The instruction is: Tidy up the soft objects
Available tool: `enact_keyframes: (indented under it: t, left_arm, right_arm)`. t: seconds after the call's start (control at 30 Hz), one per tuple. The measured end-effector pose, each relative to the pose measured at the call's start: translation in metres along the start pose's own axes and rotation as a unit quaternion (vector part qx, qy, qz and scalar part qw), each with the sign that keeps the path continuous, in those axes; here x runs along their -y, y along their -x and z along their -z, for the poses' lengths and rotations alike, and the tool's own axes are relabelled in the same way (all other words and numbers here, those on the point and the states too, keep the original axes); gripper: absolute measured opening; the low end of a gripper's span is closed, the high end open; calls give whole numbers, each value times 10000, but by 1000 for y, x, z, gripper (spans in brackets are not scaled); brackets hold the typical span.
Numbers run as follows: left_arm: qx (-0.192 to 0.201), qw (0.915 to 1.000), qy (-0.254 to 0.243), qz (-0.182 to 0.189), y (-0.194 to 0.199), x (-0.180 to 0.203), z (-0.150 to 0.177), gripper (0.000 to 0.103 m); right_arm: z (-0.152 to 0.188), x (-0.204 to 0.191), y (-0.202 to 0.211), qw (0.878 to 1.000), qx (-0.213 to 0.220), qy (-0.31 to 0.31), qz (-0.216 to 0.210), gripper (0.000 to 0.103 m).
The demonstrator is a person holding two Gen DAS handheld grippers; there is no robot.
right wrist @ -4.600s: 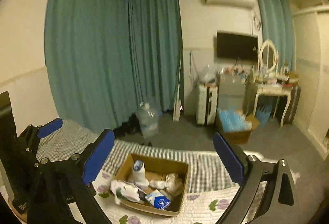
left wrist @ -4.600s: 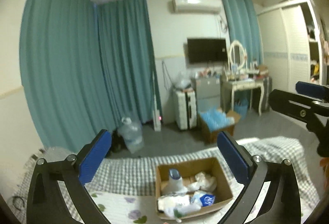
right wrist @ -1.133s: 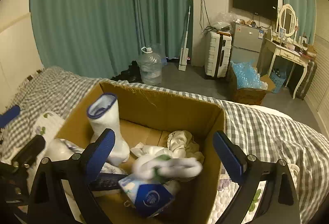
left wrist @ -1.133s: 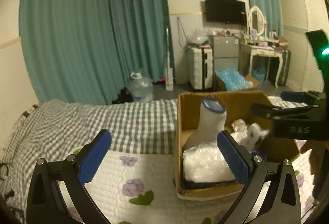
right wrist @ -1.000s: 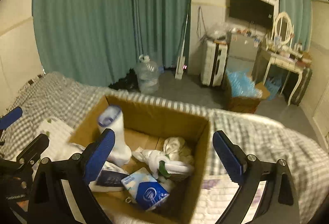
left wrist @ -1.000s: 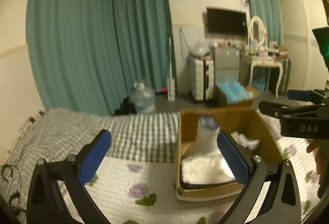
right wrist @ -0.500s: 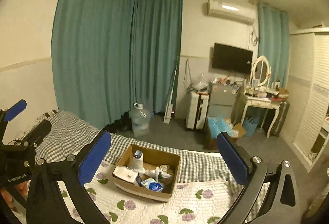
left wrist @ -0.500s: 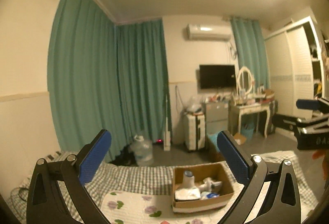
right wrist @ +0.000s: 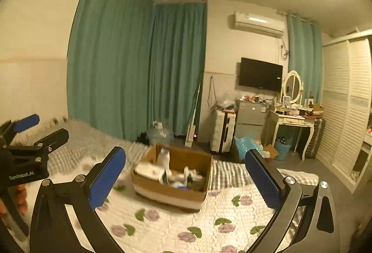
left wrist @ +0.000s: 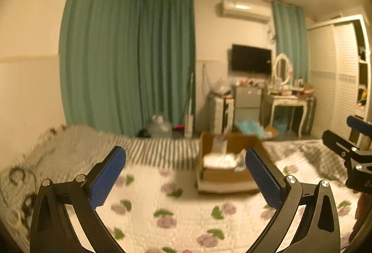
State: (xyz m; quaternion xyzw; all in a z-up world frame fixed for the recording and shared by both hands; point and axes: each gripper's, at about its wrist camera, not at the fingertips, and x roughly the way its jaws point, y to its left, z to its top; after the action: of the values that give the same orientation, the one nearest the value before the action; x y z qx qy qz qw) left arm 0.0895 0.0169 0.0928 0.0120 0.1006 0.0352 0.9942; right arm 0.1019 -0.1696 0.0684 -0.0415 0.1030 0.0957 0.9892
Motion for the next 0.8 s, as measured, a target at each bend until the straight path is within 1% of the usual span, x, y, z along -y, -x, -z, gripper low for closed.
enact_keyframes:
  t: [0.07, 0.17, 0.2, 0.27, 0.33, 0.4, 0.53, 0.7, 0.8]
  left_arm:
    - [-261, 9996, 78, -86, -18, -6, 28, 103]
    - [-254, 9990, 222, -289, -33, -11, 59, 103]
    - [-255, 9988, 264, -321, -37, -13, 67, 103]
    - [-218, 9986, 307, -381, -39, -14, 80, 103]
    - [-189, 9985, 258, -436, -39, -14, 87, 103]
    - [-283, 9984, 303, -394, -41, -15, 89, 103]
    - [-223, 9989, 129, -389, -39, -9, 89, 103]
    - [-315, 9991, 75, -258, -41, -4, 92, 103]
    - [-296, 9992, 29, -252, -41, -3, 94, 103]
  right_arm:
    - [22, 1, -17, 9998, -29, -178, -61, 103]
    - [45, 2, -38, 9993, -233, -285, -62, 103]
    - [51, 3, -45, 9990, -342, -289, -41, 103]
    - [59, 2, -50, 9988, -412, -240, -63, 103]
    - [64, 5, -53, 9984, -461, -316, -70, 103]
    - [68, 9, -55, 9980, -497, -395, -25, 103]
    - [72, 7, -60, 9975, -623, -322, 80, 103]
    - [75, 2, -57, 9978, -597, -237, 138, 103]
    - [74, 1, -58, 9975, -638, -290, 50, 103]
